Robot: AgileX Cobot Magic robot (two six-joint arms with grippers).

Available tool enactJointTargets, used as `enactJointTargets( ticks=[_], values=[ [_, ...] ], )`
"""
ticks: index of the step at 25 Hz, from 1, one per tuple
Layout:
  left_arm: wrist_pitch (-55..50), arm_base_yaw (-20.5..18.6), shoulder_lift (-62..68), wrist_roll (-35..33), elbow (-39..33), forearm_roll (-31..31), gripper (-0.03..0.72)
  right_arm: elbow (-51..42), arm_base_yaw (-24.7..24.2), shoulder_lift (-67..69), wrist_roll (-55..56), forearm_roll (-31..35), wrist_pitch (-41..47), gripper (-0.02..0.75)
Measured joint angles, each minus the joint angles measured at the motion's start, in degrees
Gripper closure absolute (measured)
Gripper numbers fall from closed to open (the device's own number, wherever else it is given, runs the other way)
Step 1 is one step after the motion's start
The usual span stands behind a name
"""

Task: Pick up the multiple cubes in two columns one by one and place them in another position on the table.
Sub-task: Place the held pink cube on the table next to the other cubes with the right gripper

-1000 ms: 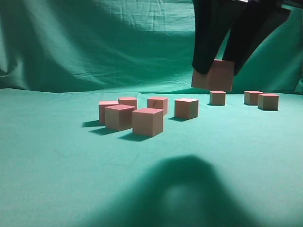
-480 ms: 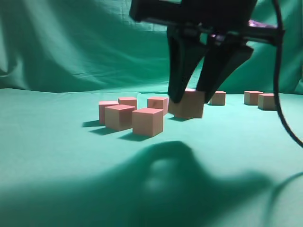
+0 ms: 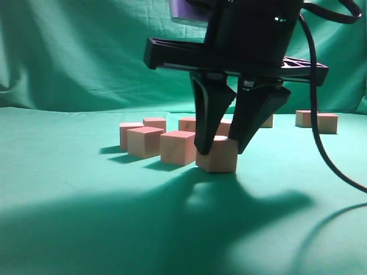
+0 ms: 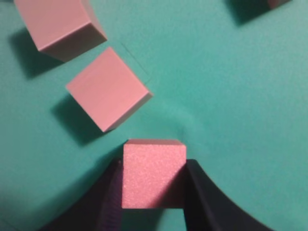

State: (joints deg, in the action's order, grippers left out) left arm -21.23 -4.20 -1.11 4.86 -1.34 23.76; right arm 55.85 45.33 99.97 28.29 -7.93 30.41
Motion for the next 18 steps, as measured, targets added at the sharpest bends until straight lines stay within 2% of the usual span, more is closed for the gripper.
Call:
enactJointTargets(
  ticks=[13, 18],
  values=[
    [0.0, 0.0, 0.0, 0.0, 0.0, 0.0, 0.688, 0.45, 0.0, 0.32, 0.0, 0.0, -0.11, 0.483],
    [0.0, 0.0, 0.0, 0.0, 0.0, 0.0, 0.688, 3.65, 0.0, 0.68, -0.22, 0.23, 5.28, 0.319]
  ],
)
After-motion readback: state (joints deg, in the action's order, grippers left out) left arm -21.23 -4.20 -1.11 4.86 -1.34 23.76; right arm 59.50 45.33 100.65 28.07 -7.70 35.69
